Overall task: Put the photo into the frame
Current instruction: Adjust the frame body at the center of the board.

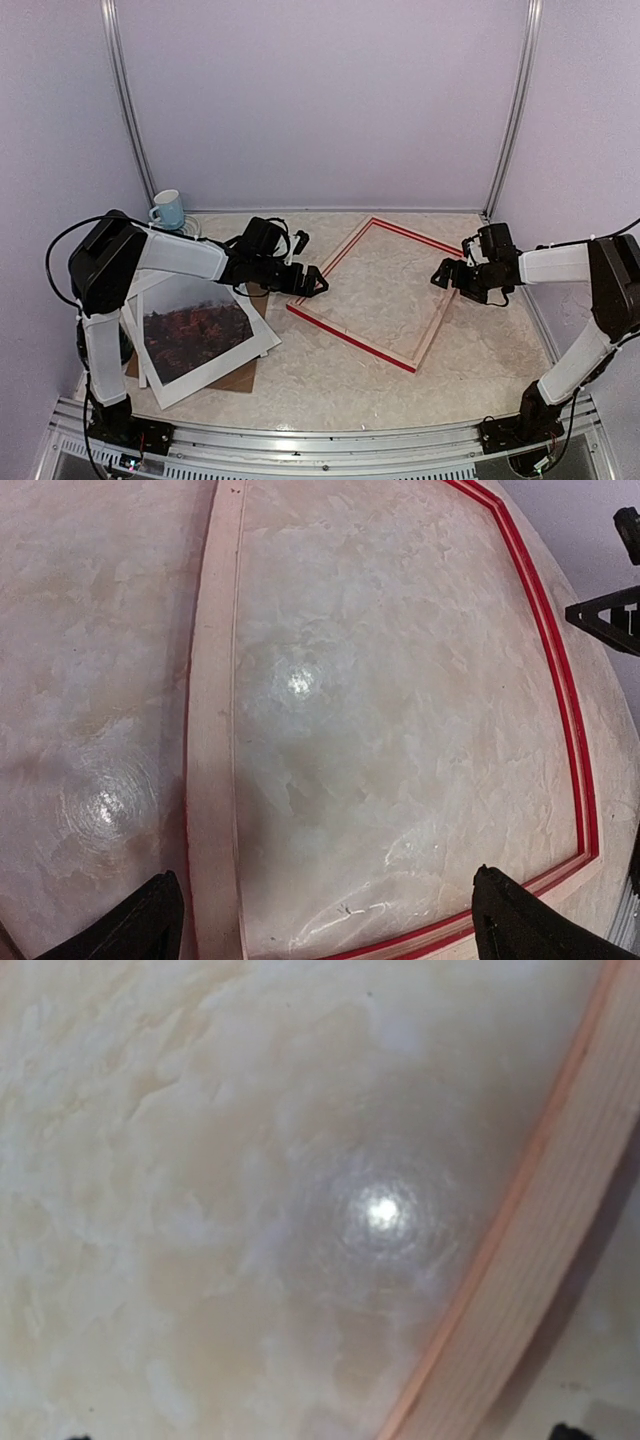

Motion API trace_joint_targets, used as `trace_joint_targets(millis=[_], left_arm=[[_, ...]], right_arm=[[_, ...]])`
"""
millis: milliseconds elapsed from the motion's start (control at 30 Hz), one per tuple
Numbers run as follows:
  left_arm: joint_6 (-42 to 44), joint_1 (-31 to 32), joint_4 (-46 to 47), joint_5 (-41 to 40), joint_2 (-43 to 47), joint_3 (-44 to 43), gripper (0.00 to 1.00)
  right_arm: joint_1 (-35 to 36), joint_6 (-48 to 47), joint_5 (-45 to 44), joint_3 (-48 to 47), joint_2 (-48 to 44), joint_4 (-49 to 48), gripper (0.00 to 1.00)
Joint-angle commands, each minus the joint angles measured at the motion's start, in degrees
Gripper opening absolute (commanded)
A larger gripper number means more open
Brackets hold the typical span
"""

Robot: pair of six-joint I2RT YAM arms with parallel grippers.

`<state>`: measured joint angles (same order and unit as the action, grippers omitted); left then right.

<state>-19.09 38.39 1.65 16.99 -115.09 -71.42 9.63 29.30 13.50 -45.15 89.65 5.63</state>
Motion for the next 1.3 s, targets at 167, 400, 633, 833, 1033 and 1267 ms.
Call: trace_joint_targets(millis=[167, 400, 633, 833, 1033, 1267], left_arm=[[-1.4, 0.5, 3.5, 1.9, 0.0, 2.8, 0.99], [-3.0, 1.0, 5.1, 3.6, -1.1, 2.9, 0.99], [-3.0, 2.1, 4.8, 2.3, -1.1, 3.5, 0.99], [-3.1, 2.8, 4.3, 2.7, -1.1, 3.4, 0.99], [-3.5, 3.6, 4.1, 2.6, -0.3, 4.4, 0.99], [-4.1, 5.2, 4.4, 2.6, 1.2, 6.6, 0.99]], right_arm=[[0.7, 0.3, 0.3, 2.1, 2.2, -2.2, 0.99], [1.0, 0.6, 0.7, 2.7, 3.2, -3.2, 0.99], [1.1, 0.8, 1.4, 2.8, 3.4, -3.9, 0.99], [1.1, 0.4, 0.7, 1.8, 3.8, -3.5, 0.99], [1.1, 0.2, -0.2, 0.8, 4.0, -2.9, 0.99], [1.1, -1.1, -3.7, -1.3, 3.6, -0.1, 0.99]])
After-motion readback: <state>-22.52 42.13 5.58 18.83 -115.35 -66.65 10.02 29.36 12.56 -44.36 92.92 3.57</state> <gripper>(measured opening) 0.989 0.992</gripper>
